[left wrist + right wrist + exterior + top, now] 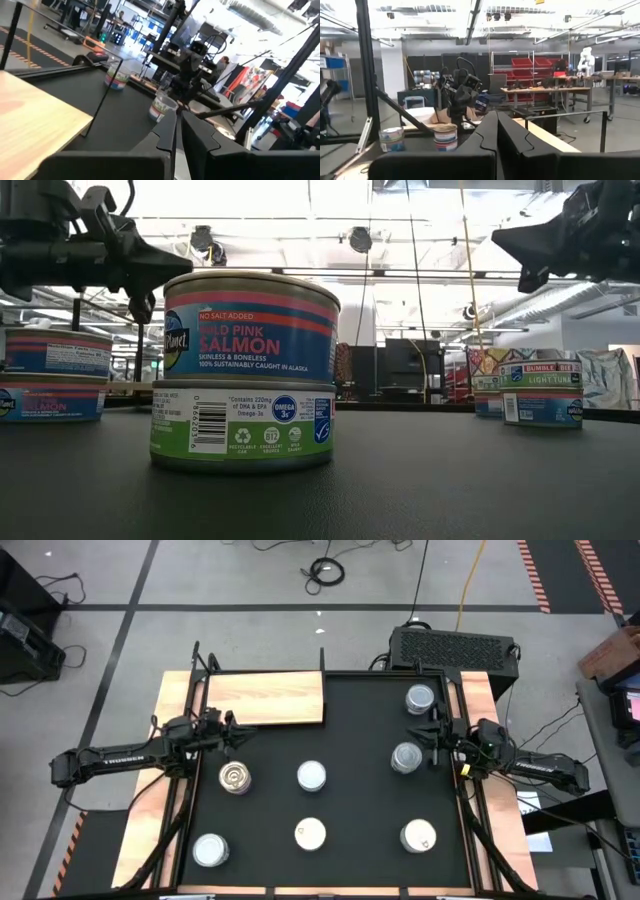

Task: Stack canned seafood by type on shelf
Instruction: Remove the green and white tuna can from the blue and pink tuna can on the table

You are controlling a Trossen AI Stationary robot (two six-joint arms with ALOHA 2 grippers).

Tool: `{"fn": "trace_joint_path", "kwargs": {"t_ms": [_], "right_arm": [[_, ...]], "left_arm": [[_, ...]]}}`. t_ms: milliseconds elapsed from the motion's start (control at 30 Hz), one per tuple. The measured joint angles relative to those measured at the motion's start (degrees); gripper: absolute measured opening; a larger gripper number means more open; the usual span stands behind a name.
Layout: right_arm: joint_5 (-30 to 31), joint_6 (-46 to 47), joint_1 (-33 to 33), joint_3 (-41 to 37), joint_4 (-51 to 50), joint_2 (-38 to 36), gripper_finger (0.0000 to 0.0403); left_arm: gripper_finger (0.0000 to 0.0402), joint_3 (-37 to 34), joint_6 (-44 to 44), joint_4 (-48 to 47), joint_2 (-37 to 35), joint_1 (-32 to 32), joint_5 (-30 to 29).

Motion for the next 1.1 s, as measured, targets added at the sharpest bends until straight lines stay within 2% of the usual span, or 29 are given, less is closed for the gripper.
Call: {"fn": "trace_joint_path", "kwargs": {"t_ms": [167, 467, 633, 733, 900, 1100], "right_arm": [[0.7, 7.4, 0.0, 0.0, 1.2, 0.0, 0.0000], [0.7, 14.3, 0.0, 0.0, 3.8, 4.7, 0.0028], [0.4, 14.9, 1.0, 4.3, 5.6, 10.8, 0.0061], [0.3, 14.7, 3.0, 10.2, 0.6, 15.5, 0.0085], [0.1, 13.5, 7.8, 21.7, -15.1, 24.7, 0.0127], [0.0, 15.9, 14.9, 35.6, -29.1, 36.3, 0.0154]], "left_arm": [[0.0028, 0.0, 5.0, 0.3, 0.0, 0.0, -3.0], [0.0028, 1.4, 5.2, 0.5, 0.0, 0.0, -3.2], [0.0028, 6.0, 7.1, -1.4, 0.2, 0.0, 6.7], [0.0028, 11.8, 8.3, -8.2, 0.6, -0.2, 9.8], [0.0028, 22.5, 13.5, -22.6, 3.5, -3.8, 10.3], [0.0029, 32.0, 15.6, -28.3, 9.1, -10.9, 11.7]]}}
